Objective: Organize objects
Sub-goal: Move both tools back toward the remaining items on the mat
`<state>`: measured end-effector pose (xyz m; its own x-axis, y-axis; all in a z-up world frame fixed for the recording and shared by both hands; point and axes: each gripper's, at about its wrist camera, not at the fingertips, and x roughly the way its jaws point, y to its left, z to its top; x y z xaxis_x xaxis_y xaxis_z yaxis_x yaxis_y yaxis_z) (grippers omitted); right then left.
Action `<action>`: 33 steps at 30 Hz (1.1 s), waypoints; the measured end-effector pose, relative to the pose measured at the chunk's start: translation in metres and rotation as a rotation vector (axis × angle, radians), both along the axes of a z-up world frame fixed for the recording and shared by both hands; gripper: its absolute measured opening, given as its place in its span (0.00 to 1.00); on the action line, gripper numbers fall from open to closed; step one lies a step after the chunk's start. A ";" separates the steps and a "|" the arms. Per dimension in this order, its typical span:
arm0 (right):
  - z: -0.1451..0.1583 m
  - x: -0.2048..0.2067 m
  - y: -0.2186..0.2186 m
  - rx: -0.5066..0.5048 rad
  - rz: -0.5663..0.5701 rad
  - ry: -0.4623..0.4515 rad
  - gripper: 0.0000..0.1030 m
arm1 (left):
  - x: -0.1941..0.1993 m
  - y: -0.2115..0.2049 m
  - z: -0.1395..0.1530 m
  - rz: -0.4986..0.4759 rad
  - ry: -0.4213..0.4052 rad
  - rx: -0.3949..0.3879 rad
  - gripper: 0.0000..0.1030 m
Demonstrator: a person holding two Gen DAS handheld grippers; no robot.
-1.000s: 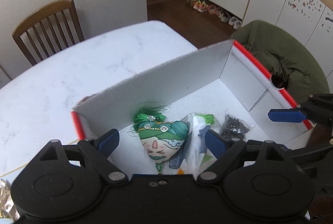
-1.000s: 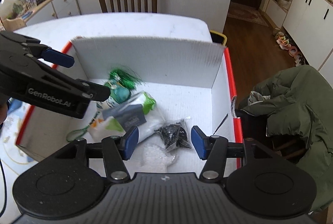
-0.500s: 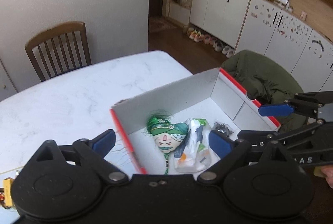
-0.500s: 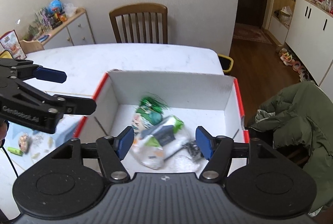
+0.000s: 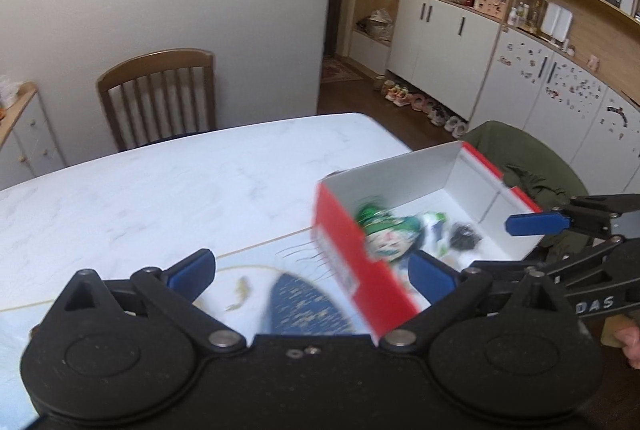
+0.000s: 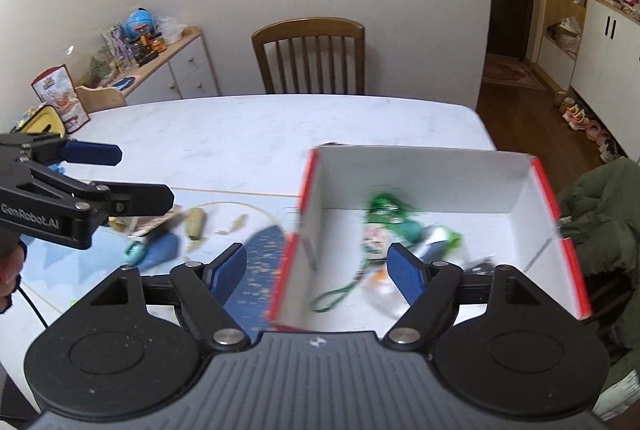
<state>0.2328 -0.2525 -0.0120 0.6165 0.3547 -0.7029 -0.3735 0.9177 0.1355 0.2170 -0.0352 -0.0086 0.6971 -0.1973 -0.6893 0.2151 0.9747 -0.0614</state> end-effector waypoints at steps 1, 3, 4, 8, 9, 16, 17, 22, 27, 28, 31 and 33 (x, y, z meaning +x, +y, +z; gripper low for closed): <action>0.000 -0.002 0.007 0.006 0.000 0.003 0.75 | -0.003 0.009 -0.001 0.007 0.003 -0.001 1.00; -0.001 -0.007 0.021 0.013 0.000 0.008 0.75 | -0.008 0.027 -0.004 0.017 0.007 -0.007 1.00; -0.002 -0.009 0.028 0.018 0.000 0.011 0.75 | -0.010 0.036 -0.006 0.031 0.007 -0.008 1.00; -0.007 -0.017 0.057 0.031 0.005 0.033 0.76 | -0.018 0.071 -0.010 0.066 0.000 -0.019 1.00; -0.009 -0.018 0.063 0.032 0.006 0.039 0.76 | -0.020 0.079 -0.012 0.073 -0.009 -0.015 1.00; -0.025 -0.026 0.108 0.026 0.008 0.082 0.76 | -0.028 0.139 -0.023 0.122 -0.017 -0.007 1.00; -0.027 -0.027 0.114 0.023 0.010 0.086 0.76 | -0.027 0.147 -0.024 0.133 -0.015 -0.002 1.00; -0.039 -0.031 0.146 0.006 0.042 0.110 0.76 | -0.029 0.181 -0.036 0.151 0.006 0.010 1.00; -0.053 -0.032 0.178 -0.014 0.080 0.140 0.76 | -0.041 0.199 -0.058 0.126 0.024 0.007 1.00; -0.056 -0.032 0.183 -0.019 0.083 0.147 0.76 | -0.045 0.202 -0.062 0.128 0.026 0.009 1.00; -0.063 -0.029 0.197 -0.010 0.088 0.171 0.76 | -0.059 0.204 -0.080 0.126 0.047 0.012 1.00; -0.068 -0.029 0.206 -0.012 0.095 0.183 0.76 | -0.068 0.205 -0.091 0.116 0.065 0.007 1.00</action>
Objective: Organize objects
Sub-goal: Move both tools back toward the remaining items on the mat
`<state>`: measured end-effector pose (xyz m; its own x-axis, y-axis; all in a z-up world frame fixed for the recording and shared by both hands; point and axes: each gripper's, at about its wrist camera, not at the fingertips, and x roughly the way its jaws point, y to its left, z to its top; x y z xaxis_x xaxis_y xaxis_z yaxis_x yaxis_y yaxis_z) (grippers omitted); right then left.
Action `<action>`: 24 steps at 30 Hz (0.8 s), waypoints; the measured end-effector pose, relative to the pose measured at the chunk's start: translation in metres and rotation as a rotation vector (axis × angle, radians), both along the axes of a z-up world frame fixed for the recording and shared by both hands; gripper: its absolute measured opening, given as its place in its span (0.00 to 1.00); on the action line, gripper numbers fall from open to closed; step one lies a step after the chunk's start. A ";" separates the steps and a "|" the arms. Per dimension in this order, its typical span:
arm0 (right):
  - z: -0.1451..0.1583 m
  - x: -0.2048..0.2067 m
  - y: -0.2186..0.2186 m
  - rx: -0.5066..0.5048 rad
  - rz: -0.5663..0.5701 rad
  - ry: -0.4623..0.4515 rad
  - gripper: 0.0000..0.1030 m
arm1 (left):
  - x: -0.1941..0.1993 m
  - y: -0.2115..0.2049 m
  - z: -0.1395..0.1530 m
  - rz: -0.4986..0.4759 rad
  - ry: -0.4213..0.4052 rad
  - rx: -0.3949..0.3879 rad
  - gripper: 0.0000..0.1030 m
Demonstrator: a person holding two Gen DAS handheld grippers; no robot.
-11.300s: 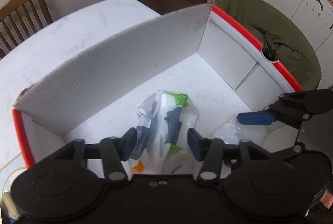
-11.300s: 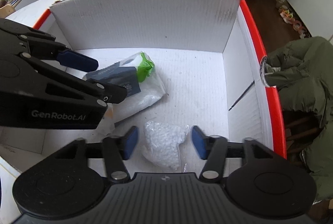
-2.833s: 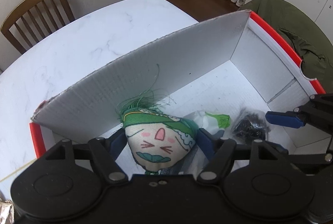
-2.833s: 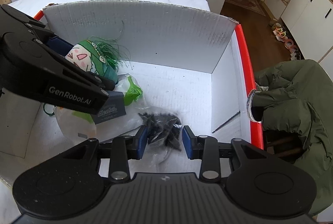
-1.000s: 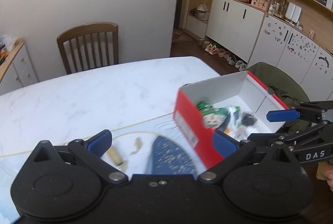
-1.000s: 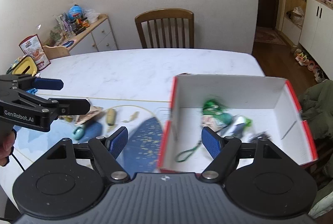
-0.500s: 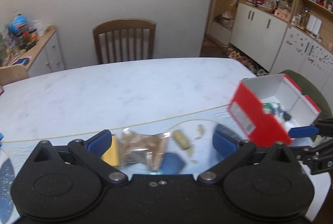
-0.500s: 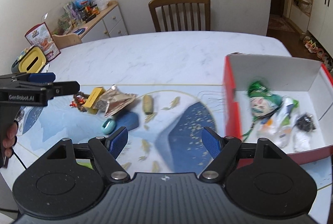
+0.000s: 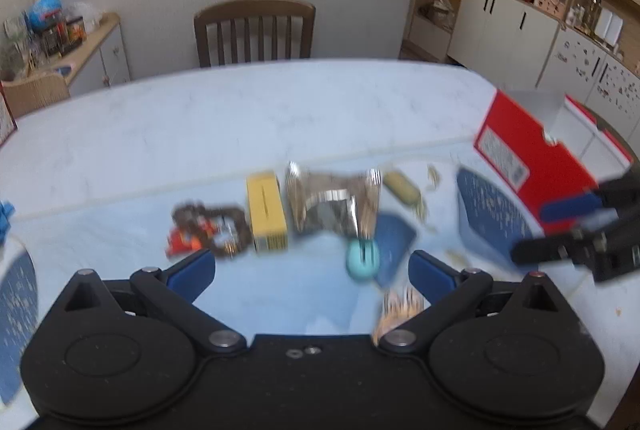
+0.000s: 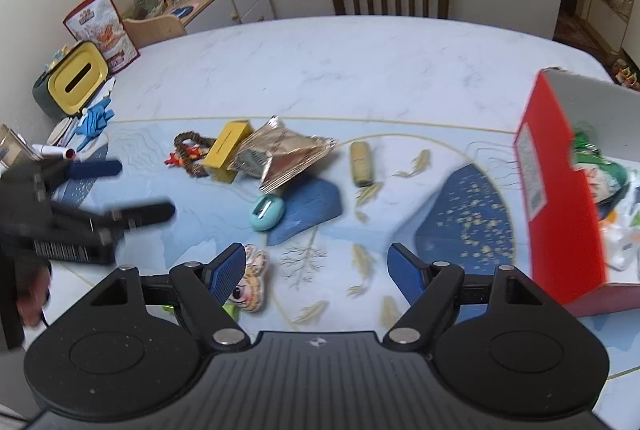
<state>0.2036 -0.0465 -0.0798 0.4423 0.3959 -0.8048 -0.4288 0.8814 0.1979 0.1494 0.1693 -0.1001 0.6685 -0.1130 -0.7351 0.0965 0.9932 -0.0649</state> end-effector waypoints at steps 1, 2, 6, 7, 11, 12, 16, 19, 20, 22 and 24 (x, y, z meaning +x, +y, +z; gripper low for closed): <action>-0.002 0.000 0.004 -0.003 0.006 0.004 0.76 | -0.004 0.000 -0.006 -0.005 0.013 -0.007 1.00; -0.005 0.000 0.008 -0.007 0.013 0.010 0.76 | -0.007 0.000 -0.011 -0.011 0.025 -0.015 1.00; -0.013 0.001 0.022 -0.027 0.032 0.034 0.76 | -0.022 -0.007 -0.030 -0.075 0.046 -0.030 1.00; -0.015 0.001 0.025 -0.034 0.036 0.037 0.76 | -0.025 -0.010 -0.033 -0.086 0.047 -0.018 1.00; -0.022 0.003 0.036 -0.046 0.054 0.057 0.76 | -0.038 -0.021 -0.045 -0.143 0.044 -0.020 1.00; -0.024 0.004 0.039 -0.051 0.062 0.064 0.76 | -0.039 -0.023 -0.049 -0.147 0.046 -0.016 1.00; -0.035 0.004 0.050 -0.076 0.083 0.090 0.76 | -0.042 -0.024 -0.064 -0.155 0.071 -0.023 0.99; -0.044 0.005 0.058 -0.091 0.100 0.109 0.76 | -0.041 -0.022 -0.071 -0.162 0.076 -0.022 0.98; -0.047 0.005 0.060 -0.095 0.108 0.114 0.75 | -0.041 -0.022 -0.073 -0.165 0.078 -0.021 0.95; -0.053 0.006 0.065 -0.107 0.124 0.123 0.75 | -0.039 -0.021 -0.076 -0.174 0.082 -0.026 0.91; -0.058 0.007 0.070 -0.117 0.134 0.127 0.75 | -0.040 -0.021 -0.078 -0.185 0.076 -0.019 0.87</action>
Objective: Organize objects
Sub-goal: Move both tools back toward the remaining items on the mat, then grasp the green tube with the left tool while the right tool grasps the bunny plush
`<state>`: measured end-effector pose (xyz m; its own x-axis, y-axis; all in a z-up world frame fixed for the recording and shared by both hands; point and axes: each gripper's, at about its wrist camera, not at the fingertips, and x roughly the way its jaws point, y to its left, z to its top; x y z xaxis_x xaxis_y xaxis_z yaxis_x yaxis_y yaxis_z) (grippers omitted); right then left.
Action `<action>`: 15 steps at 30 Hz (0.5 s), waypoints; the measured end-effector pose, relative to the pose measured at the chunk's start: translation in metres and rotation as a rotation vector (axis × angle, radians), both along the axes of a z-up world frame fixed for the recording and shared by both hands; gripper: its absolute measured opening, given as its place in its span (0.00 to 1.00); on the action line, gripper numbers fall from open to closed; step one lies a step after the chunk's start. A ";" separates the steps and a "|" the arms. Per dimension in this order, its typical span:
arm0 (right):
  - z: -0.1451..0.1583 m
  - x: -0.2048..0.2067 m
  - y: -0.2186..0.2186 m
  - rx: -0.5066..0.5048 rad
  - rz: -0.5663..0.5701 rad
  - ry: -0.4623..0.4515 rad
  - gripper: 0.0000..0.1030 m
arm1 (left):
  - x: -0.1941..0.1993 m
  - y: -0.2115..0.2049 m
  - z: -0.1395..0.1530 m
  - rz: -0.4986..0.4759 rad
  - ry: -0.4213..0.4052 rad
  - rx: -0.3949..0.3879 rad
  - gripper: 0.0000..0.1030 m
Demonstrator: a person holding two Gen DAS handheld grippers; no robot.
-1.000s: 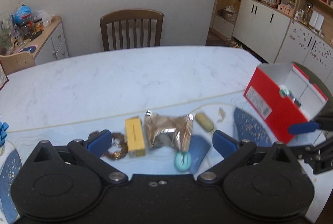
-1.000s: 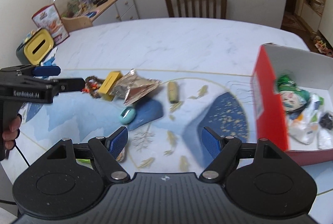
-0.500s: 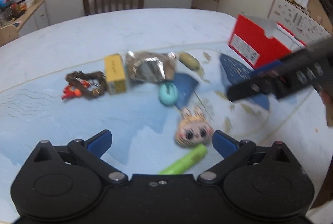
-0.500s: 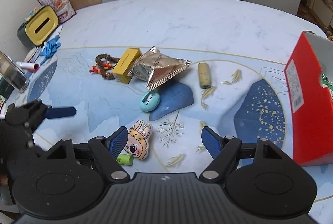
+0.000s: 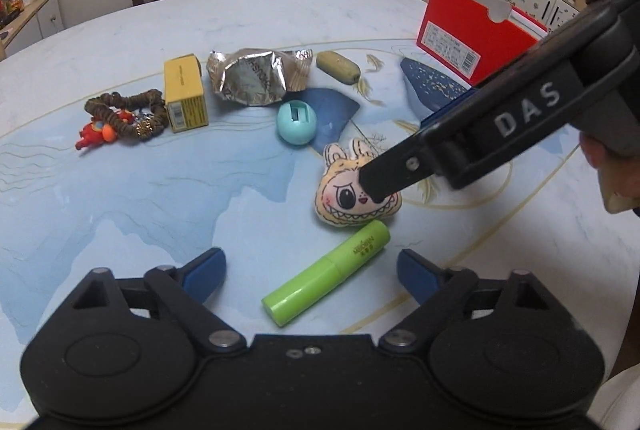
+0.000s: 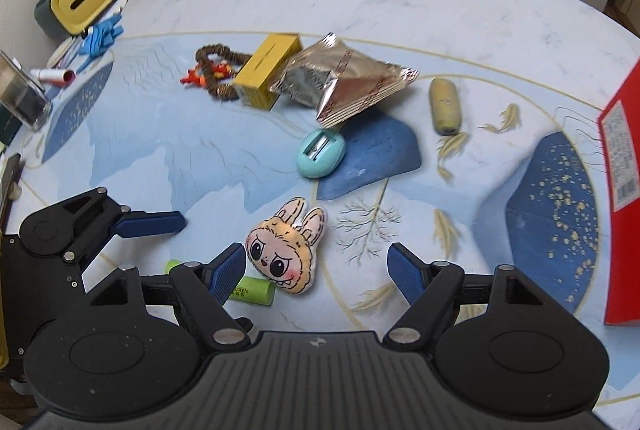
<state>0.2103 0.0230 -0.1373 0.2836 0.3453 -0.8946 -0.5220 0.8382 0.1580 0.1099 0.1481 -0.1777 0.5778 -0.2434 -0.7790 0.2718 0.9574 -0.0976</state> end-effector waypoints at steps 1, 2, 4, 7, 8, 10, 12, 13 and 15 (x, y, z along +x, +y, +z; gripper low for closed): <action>-0.002 0.000 0.002 -0.003 0.004 0.001 0.75 | 0.000 -0.001 0.000 -0.010 -0.005 0.005 0.84; -0.003 0.001 0.004 -0.003 0.009 0.002 0.75 | 0.000 -0.002 0.000 -0.019 -0.009 0.010 0.81; -0.005 0.001 0.007 -0.005 0.019 0.008 0.75 | 0.001 -0.002 0.000 -0.032 -0.016 0.013 0.75; -0.011 0.002 0.011 -0.019 0.027 0.016 0.75 | 0.000 -0.003 0.001 -0.047 -0.020 0.020 0.68; -0.012 0.002 0.012 -0.022 0.028 0.019 0.75 | -0.001 -0.004 0.002 -0.053 -0.021 0.021 0.63; -0.015 0.002 0.014 -0.026 0.030 0.024 0.73 | -0.002 -0.005 0.002 -0.066 -0.022 0.019 0.57; -0.018 0.002 0.016 -0.031 0.035 0.029 0.69 | -0.002 -0.006 0.003 -0.067 -0.021 0.016 0.55; -0.019 0.003 0.017 -0.033 0.038 0.029 0.66 | -0.002 -0.005 0.003 -0.065 -0.021 0.010 0.52; -0.020 0.003 0.020 -0.034 0.043 0.030 0.63 | -0.002 -0.004 0.003 -0.064 -0.020 -0.001 0.46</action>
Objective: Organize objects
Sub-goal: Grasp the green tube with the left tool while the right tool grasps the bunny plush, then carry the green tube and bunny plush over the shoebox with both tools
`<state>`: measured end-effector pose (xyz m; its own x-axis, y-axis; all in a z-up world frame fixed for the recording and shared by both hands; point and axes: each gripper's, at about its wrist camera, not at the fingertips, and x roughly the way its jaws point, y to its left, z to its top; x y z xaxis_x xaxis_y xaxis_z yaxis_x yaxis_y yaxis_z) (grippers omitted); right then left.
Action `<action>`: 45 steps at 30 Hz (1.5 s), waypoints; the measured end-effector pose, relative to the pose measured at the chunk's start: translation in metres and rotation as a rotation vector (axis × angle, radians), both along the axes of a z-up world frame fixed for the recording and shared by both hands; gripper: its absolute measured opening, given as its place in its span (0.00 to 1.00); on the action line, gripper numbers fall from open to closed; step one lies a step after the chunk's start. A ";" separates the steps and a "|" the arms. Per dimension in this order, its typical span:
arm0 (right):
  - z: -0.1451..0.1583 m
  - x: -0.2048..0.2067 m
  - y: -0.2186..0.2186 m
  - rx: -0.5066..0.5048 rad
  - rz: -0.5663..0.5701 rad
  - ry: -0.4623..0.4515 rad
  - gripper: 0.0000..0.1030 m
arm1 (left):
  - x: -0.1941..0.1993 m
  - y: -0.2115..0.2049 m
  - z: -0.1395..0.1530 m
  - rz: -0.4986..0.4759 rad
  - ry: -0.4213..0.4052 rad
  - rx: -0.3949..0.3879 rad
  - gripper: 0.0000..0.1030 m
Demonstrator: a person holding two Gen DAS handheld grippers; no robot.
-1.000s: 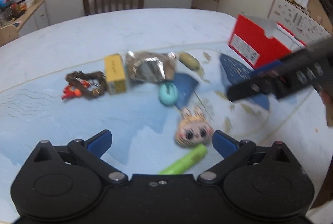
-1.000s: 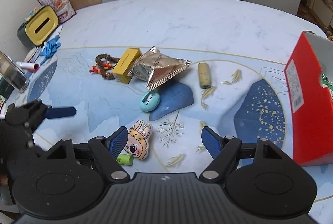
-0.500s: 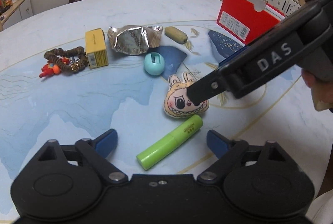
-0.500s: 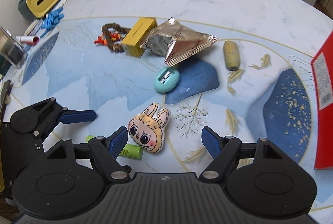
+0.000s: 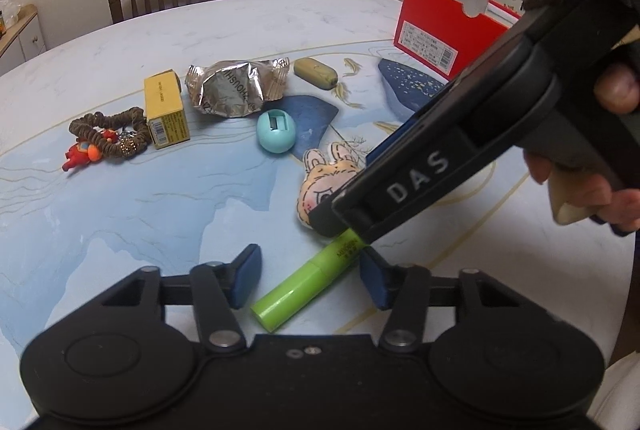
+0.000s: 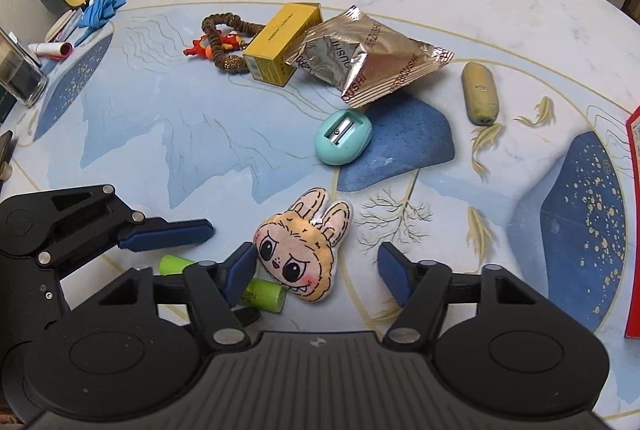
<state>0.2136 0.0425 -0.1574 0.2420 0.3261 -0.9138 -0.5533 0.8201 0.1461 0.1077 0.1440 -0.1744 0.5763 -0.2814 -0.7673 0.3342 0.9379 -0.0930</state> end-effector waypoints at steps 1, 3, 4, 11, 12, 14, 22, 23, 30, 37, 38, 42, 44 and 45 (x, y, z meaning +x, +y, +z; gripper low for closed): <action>0.000 0.000 0.001 0.003 0.001 0.000 0.60 | 0.000 0.000 0.000 -0.002 0.002 -0.005 0.42; 0.000 0.000 0.003 0.006 0.006 -0.002 0.56 | 0.000 0.001 0.001 -0.002 0.005 -0.011 0.37; 0.000 0.000 0.004 0.007 0.011 -0.006 0.52 | 0.000 0.001 0.001 -0.001 0.007 -0.013 0.34; 0.004 -0.003 0.007 0.018 0.023 -0.036 0.36 | 0.000 0.003 0.002 0.022 0.025 -0.044 0.20; 0.005 -0.003 0.005 0.024 0.017 -0.038 0.35 | 0.000 0.004 0.002 0.030 0.030 -0.055 0.19; 0.008 -0.003 0.001 0.033 0.001 -0.044 0.35 | 0.001 0.005 0.002 0.044 0.036 -0.064 0.16; 0.023 -0.007 -0.031 0.045 -0.067 -0.069 0.35 | 0.003 0.007 0.004 0.097 0.052 -0.072 0.15; 0.026 -0.008 -0.035 0.046 -0.074 -0.074 0.35 | 0.003 0.008 0.006 0.106 0.053 -0.081 0.15; 0.047 -0.017 -0.070 0.071 -0.120 -0.112 0.35 | 0.008 0.007 0.018 0.144 0.051 -0.120 0.14; 0.071 -0.024 -0.108 0.095 -0.144 -0.151 0.35 | 0.014 -0.010 0.036 0.152 0.050 -0.156 0.13; 0.074 -0.025 -0.114 0.095 -0.145 -0.157 0.35 | 0.015 -0.014 0.040 0.151 0.050 -0.165 0.13; 0.087 -0.027 -0.140 0.104 -0.152 -0.189 0.35 | 0.021 -0.032 0.056 0.149 0.041 -0.189 0.13; 0.093 -0.026 -0.154 0.107 -0.159 -0.201 0.35 | 0.025 -0.042 0.064 0.148 0.038 -0.200 0.13; 0.095 -0.026 -0.161 0.108 -0.164 -0.205 0.35 | 0.028 -0.047 0.068 0.147 0.035 -0.204 0.14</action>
